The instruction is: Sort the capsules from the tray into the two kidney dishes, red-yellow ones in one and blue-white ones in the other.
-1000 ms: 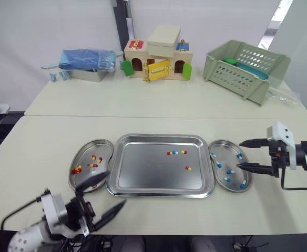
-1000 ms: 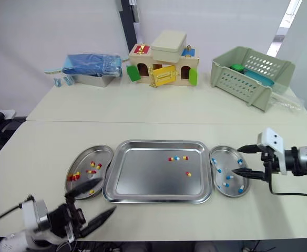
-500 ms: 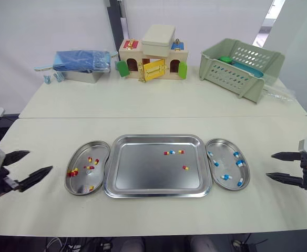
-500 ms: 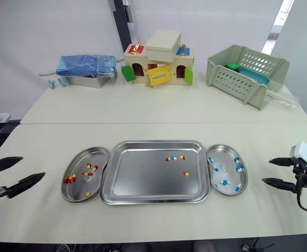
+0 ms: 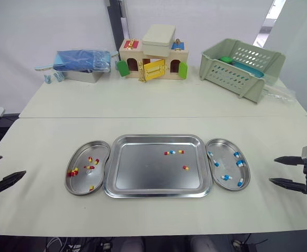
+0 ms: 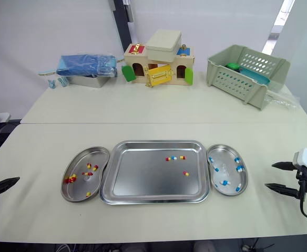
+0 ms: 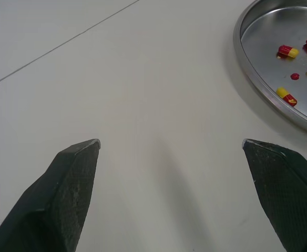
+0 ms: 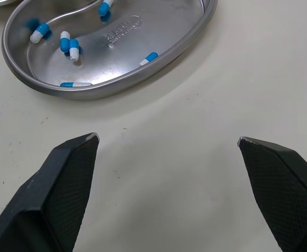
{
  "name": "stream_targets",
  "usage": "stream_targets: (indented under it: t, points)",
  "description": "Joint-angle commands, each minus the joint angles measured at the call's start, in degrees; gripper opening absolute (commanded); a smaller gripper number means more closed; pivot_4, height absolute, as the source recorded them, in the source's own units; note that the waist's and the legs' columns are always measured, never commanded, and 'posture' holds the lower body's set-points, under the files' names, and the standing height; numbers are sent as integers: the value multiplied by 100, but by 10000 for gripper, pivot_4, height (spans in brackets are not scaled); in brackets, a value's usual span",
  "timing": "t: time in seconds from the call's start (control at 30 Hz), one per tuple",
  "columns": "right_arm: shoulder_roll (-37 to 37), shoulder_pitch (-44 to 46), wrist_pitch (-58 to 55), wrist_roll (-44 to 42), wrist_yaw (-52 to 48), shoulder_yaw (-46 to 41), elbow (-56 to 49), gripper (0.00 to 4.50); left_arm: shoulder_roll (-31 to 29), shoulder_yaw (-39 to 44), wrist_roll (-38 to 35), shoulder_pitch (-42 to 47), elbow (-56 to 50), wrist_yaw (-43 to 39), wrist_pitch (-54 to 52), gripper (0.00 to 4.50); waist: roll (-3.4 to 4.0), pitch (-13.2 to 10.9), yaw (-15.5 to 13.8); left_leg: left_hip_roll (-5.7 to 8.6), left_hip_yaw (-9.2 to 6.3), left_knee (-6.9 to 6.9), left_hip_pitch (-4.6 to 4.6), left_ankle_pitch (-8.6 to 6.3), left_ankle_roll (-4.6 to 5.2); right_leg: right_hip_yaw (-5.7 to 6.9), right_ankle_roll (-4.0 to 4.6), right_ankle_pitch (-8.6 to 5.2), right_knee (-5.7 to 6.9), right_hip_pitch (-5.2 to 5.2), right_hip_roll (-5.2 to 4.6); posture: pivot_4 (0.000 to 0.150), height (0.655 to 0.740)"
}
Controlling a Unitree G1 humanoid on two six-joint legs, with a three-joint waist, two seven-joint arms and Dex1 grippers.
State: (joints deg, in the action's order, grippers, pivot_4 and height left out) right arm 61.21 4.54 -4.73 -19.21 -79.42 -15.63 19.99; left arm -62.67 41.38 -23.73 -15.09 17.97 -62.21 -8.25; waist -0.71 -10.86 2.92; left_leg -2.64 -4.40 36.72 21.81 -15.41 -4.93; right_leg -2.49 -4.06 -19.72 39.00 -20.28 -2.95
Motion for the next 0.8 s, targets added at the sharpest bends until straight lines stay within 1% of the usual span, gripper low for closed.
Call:
stream_targets:
  t: [0.03,0.23,0.3,0.37,0.53,0.6,0.67,0.8]
  points:
    - [-9,27,71,-134,13,-217,-37,44808,3,84,45,20,-181,-32,-15,45000,0,0,-1,0,0,0,0,0,0,0,0,0,0,0,0,1500,7400]
    - [-163,-206,125,-301,-2,-361,-237,44808,12,6,49,143,-418,-49,-40,45000,0,0,-12,0,0,1,0,0,0,0,0,0,0,0,0,1500,7400]
    - [-251,-451,80,-461,-120,-414,-539,44808,29,-99,4,218,-683,-66,-101,45000,-1,0,-32,0,0,1,0,0,0,0,0,0,0,2,-1,1500,7400]
    - [-484,-895,-24,-776,-143,-558,-1222,44808,117,-290,-160,352,-1142,-60,-308,45000,-2,1,-56,-1,-1,2,1,0,0,1,-1,0,0,4,-1,1500,7400]
    - [-1021,-1938,-162,-1385,-83,-797,-2749,44808,347,-1015,-348,925,-1946,13,-685,45000,-2,1,-108,-1,-2,6,3,0,-1,2,-2,1,2,7,-1,1500,7400]
    - [-1482,-2259,66,-1652,66,-914,-3221,44808,443,-1376,-396,1232,-2158,12,-790,45000,-7,4,-114,0,-3,8,3,0,-1,2,-2,1,2,8,-1,1500,7400]
    - [-1834,-2462,229,-1786,171,-973,-3511,44808,525,-1666,-434,1473,-2335,1,-890,45000,-12,7,-115,-2,-9,9,2,0,-1,8,-3,1,2,10,1,1500,7400]
    - [-2105,-2881,340,-1771,67,-760,-3879,44808,691,-2382,-493,1897,-2741,-105,-1150,45000,-12,7,-114,0,-6,11,2,1,-2,4,-3,1,2,11,0,1500,7400]
